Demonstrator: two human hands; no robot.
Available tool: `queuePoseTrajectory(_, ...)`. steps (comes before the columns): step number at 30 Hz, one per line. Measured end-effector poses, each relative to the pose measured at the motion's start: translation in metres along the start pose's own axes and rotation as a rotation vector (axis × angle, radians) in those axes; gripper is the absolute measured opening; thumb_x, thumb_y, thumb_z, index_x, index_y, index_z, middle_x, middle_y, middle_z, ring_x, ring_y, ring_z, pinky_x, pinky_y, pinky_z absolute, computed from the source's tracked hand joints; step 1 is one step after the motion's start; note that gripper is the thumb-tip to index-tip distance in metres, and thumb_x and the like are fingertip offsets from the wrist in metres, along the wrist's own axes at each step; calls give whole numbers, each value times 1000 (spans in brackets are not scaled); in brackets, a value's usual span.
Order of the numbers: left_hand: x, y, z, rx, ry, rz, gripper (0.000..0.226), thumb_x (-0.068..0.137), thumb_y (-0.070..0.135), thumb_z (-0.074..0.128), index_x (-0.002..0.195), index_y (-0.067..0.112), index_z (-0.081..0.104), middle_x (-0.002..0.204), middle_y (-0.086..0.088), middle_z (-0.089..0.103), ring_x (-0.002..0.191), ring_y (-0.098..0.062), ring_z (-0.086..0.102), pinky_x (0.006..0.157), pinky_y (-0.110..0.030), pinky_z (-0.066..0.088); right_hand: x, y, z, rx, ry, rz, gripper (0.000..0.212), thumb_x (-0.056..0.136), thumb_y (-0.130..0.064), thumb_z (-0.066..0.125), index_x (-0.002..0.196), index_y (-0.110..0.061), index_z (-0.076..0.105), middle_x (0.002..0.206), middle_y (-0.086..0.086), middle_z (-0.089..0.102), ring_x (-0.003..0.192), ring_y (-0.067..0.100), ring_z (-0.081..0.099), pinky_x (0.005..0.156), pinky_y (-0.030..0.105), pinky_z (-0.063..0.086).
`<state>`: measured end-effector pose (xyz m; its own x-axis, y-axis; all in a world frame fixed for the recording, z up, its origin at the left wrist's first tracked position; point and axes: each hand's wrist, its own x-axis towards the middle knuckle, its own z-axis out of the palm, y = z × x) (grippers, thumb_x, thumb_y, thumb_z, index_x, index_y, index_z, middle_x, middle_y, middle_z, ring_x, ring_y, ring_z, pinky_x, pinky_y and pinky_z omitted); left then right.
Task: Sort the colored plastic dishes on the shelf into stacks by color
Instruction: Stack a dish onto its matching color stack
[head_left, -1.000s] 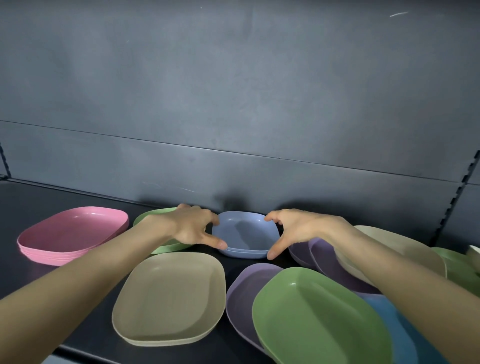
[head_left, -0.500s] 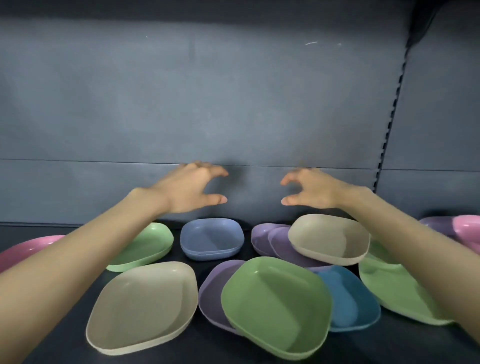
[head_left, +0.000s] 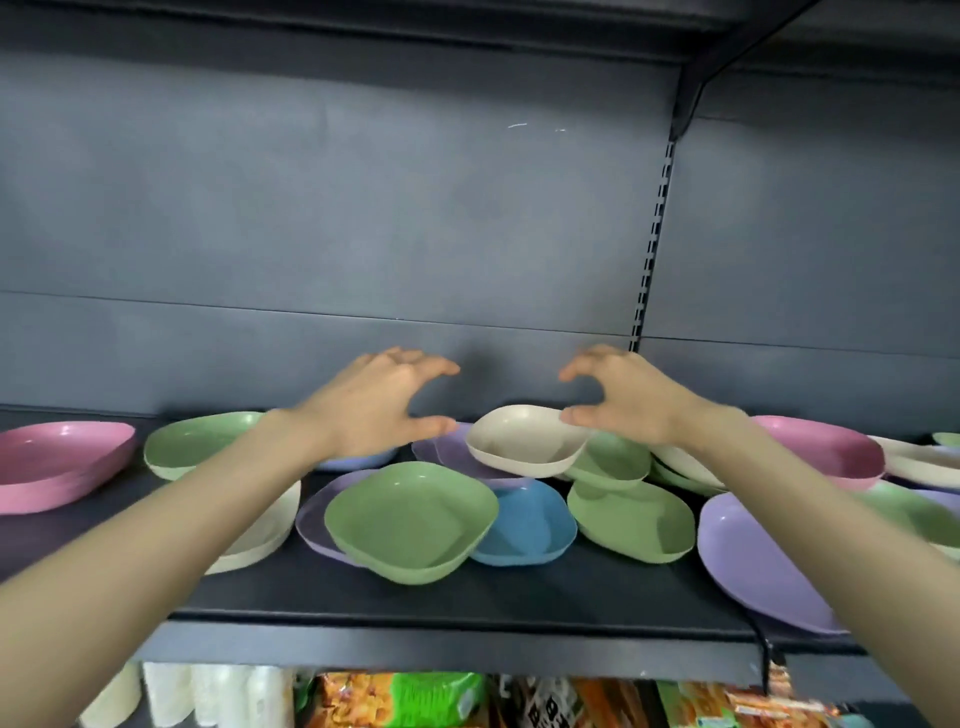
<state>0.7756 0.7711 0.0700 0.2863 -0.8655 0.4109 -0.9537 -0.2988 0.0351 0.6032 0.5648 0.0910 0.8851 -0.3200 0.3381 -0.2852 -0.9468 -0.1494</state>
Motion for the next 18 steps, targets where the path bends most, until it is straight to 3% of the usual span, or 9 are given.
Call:
queuePoseTrajectory(4, -38, 29, 7, 9, -33, -66, 66, 82, 61, 56, 138, 28, 43, 138, 5, 50, 127, -18, 43, 102, -36, 36, -28, -6, 14, 26, -32, -67, 46, 84, -27, 68, 126, -15, 56, 131, 4, 48, 122, 23, 45, 97, 26, 34)
queuePoseTrajectory(8, -74, 39, 1, -37, -54, -131, 89, 63, 75, 37, 133, 21, 50, 131, -1, 56, 120, -21, 50, 99, -34, 39, -47, -23, 25, 80, -70, -93, 50, 85, -30, 68, 130, -16, 52, 138, -1, 43, 127, 20, 41, 103, 30, 33)
queuePoseTrajectory(11, -92, 35, -2, -84, -46, -199, 89, 64, 75, 45, 132, 17, 51, 134, -2, 55, 123, -20, 48, 100, -31, 38, -53, -39, 30, 110, -54, -132, 52, 87, -30, 66, 133, -13, 50, 140, 3, 43, 131, 21, 38, 104, 26, 28)
queuePoseTrajectory(14, -108, 27, 2, -131, -89, -251, 73, 76, 61, 63, 136, 23, 46, 137, 4, 50, 125, -17, 46, 100, -27, 37, -61, -53, 38, 130, -70, -136, 52, 87, -29, 66, 133, -9, 51, 138, 6, 47, 128, 23, 39, 98, 25, 29)
queuePoseTrajectory(18, -124, 8, 14, -259, -102, -288, 72, 65, 71, 59, 126, 32, 55, 122, 12, 59, 112, -11, 53, 92, -26, 42, -66, -66, 54, 221, -112, -98, 46, 82, -33, 72, 121, -11, 59, 128, 3, 54, 115, 16, 48, 90, 24, 37)
